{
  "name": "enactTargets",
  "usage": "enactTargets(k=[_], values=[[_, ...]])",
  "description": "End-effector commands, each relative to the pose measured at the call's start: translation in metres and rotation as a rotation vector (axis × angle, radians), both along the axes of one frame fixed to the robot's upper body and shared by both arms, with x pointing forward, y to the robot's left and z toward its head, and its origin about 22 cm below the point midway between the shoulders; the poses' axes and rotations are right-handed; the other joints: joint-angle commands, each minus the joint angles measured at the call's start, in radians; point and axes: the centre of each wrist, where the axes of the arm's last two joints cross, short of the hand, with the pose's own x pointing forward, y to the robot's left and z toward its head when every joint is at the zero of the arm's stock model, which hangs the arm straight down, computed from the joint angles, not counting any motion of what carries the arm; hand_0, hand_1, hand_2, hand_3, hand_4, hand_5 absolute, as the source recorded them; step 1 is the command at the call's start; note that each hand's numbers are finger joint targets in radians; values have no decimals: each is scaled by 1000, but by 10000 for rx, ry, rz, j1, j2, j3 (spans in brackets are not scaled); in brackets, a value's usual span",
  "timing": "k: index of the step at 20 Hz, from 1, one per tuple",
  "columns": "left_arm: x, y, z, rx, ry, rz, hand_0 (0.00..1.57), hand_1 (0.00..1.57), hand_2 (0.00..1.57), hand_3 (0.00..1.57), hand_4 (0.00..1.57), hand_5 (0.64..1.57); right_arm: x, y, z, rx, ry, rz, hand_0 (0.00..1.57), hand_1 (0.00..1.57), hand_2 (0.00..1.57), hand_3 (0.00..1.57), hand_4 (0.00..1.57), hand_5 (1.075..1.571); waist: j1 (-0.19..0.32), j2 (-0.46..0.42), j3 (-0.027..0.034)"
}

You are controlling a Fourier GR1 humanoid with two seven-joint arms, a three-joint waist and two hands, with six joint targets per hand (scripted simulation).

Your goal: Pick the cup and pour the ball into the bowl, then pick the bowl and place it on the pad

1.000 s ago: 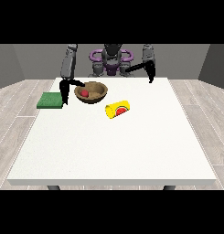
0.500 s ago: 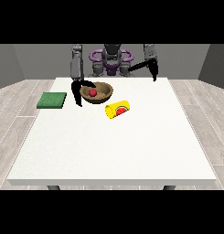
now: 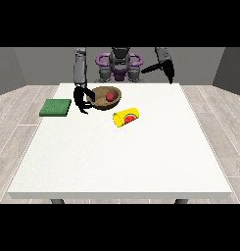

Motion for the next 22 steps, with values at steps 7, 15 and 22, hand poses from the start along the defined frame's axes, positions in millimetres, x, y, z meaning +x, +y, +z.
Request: enactTargets(k=[7, 15, 22], values=[[-12, 54, -32, -309, 812, 1142, 0, 0, 0, 0, 0, 1570, 9, 9, 9, -1107, 1985, 243, 1571, 1571, 1571, 1571, 1028, 1554, -805, -732, 197], [-17, 83, -55, -232, 1068, 2036, 0, 0, 0, 0, 0, 1569, 46, -16, 81, -433, 2337, 623, 1571, 1571, 1571, 1571, 1061, 1559, -1672, -1110, 194], [-8, 37, -25, -171, 243, 1308, 0, 0, 0, 0, 0, 1567, 23, -110, 86, 401, 1313, -437, 1571, 1571, 1571, 1571, 1074, 1563, -1152, 35, 205]])
